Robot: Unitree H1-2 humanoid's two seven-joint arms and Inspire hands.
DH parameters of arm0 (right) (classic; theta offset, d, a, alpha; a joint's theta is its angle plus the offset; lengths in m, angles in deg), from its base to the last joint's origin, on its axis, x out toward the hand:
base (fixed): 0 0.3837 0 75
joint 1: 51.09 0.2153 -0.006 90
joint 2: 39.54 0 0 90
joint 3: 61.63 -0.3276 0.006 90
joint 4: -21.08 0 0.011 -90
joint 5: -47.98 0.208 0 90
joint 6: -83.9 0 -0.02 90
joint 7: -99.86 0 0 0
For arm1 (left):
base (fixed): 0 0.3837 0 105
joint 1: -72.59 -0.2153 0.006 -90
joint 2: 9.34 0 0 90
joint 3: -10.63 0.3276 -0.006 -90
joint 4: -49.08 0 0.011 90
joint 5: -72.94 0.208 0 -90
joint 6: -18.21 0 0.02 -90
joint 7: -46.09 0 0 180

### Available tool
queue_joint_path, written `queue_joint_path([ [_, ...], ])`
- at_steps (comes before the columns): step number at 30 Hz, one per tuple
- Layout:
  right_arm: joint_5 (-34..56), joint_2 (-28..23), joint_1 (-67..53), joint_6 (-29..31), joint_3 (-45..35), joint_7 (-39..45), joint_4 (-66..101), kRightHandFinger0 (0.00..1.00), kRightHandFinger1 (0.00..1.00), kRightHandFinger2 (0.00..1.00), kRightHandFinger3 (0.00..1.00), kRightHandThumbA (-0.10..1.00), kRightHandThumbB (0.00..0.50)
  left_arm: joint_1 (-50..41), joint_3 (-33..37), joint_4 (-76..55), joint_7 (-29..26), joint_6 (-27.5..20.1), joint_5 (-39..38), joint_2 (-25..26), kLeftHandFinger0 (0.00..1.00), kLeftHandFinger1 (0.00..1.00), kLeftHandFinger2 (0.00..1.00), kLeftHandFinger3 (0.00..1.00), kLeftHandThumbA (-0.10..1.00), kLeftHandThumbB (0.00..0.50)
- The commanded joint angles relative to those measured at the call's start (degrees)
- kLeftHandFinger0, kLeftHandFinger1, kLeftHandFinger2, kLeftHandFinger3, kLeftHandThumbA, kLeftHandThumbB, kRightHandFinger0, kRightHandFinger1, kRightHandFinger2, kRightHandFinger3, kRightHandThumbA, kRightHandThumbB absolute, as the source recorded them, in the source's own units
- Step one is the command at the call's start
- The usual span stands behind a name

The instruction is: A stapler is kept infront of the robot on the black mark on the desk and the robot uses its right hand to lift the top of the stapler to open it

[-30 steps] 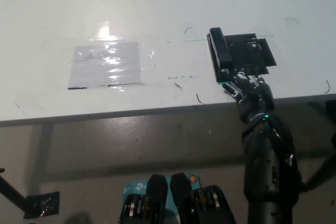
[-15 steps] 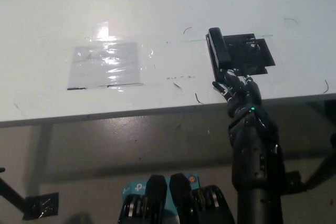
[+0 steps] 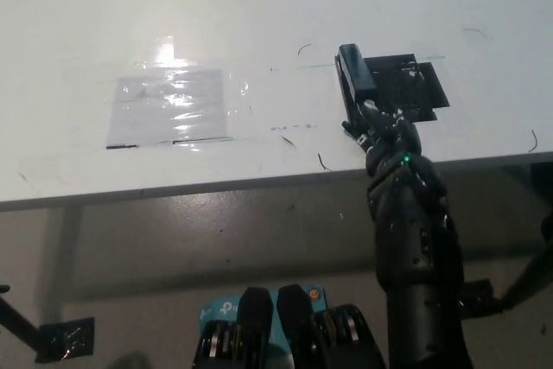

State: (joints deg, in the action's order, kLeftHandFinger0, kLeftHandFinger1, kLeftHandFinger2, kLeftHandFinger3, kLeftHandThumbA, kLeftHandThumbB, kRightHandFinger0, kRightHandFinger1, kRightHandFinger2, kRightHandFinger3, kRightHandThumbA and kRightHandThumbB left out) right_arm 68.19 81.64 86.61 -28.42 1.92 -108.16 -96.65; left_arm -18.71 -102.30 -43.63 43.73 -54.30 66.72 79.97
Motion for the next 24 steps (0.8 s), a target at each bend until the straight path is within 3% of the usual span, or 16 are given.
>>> queue_joint_path([
  [1,0.4,0.1,9.3,4.2,2.5,0.8,-0.6,0.45,0.52,0.62,0.80,0.26,0.000,-0.3,-0.7,-2.0,-0.6,-1.1,-0.6,0.8,0.20,0.20,0.41,0.69,0.27,0.000],
  [5,1.0,-0.9,16.0,5.0,2.5,0.7,-3.8,0.40,0.47,0.57,0.77,0.28,0.000,-0.1,-0.8,-2.3,-0.9,-0.3,-0.5,0.5,0.21,0.19,0.40,0.68,0.26,0.000],
  [7,1.3,-1.1,19.6,5.5,2.5,0.6,-5.0,0.45,0.51,0.60,0.82,0.26,0.000,-0.6,-0.7,-2.6,-1.1,0.1,0.1,0.5,0.25,0.23,0.42,0.73,0.28,0.000],
  [16,-0.3,-2.4,22.6,8.3,3.5,1.2,-11.0,0.39,0.46,0.56,0.79,0.22,0.000,-1.0,-0.6,-2.5,-1.1,0.0,0.2,0.5,0.23,0.20,0.40,0.73,0.27,0.000],
  [19,-0.3,-2.8,22.8,9.3,3.5,1.3,-12.9,0.43,0.48,0.57,0.82,0.21,0.000,-1.1,-0.5,-2.5,-1.0,-0.1,0.3,0.6,0.26,0.22,0.42,0.73,0.28,0.000],
  [24,-1.0,-5.6,23.8,13.9,4.0,2.8,-21.4,0.39,0.45,0.55,0.82,0.20,0.000,-1.3,-0.4,-2.4,-1.1,-0.1,0.1,0.1,0.24,0.21,0.41,0.70,0.28,0.000],
])
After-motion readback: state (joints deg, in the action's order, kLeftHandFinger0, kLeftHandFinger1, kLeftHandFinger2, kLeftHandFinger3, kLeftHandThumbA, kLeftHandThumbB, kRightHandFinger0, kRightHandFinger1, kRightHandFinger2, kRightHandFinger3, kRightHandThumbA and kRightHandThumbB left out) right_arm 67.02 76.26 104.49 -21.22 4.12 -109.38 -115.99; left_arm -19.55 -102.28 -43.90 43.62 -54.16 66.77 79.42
